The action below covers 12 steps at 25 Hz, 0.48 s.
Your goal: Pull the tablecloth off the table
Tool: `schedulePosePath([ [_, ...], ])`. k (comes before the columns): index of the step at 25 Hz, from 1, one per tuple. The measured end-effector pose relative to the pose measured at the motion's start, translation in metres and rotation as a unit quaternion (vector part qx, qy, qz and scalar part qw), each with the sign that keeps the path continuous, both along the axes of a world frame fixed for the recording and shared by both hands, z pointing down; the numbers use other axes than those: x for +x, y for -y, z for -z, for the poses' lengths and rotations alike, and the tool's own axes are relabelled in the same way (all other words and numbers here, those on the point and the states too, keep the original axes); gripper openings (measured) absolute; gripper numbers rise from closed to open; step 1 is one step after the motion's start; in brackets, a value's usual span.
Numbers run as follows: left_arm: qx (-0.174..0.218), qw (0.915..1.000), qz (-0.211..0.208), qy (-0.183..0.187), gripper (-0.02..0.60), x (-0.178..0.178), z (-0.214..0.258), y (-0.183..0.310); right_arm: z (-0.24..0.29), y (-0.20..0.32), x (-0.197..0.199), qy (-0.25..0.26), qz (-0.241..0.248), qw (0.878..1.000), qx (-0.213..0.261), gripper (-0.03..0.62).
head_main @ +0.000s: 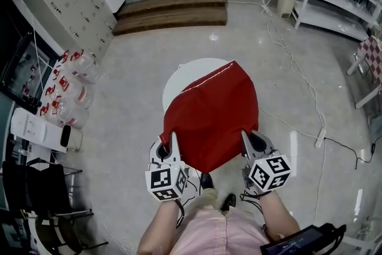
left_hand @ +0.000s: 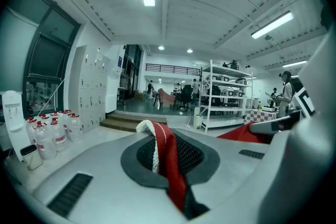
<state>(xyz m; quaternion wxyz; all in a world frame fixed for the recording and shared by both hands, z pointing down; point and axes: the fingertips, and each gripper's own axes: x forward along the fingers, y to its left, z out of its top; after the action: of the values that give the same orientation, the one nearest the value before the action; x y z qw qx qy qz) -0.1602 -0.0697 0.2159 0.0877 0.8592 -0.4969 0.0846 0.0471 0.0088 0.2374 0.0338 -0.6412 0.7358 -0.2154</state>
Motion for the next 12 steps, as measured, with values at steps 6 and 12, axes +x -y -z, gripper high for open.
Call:
schedulePosePath([
  [6,0.004,1.0,0.003,-0.001,0.035,-0.008,0.005,-0.009,0.005,-0.009,-0.008,-0.003,0.004,1.0,0.003,0.031],
  [12,0.01,0.9999,0.006,0.0,0.035,-0.007,0.013,-0.022,0.013,-0.021,-0.007,-0.003,0.008,1.0,0.008,0.031],
])
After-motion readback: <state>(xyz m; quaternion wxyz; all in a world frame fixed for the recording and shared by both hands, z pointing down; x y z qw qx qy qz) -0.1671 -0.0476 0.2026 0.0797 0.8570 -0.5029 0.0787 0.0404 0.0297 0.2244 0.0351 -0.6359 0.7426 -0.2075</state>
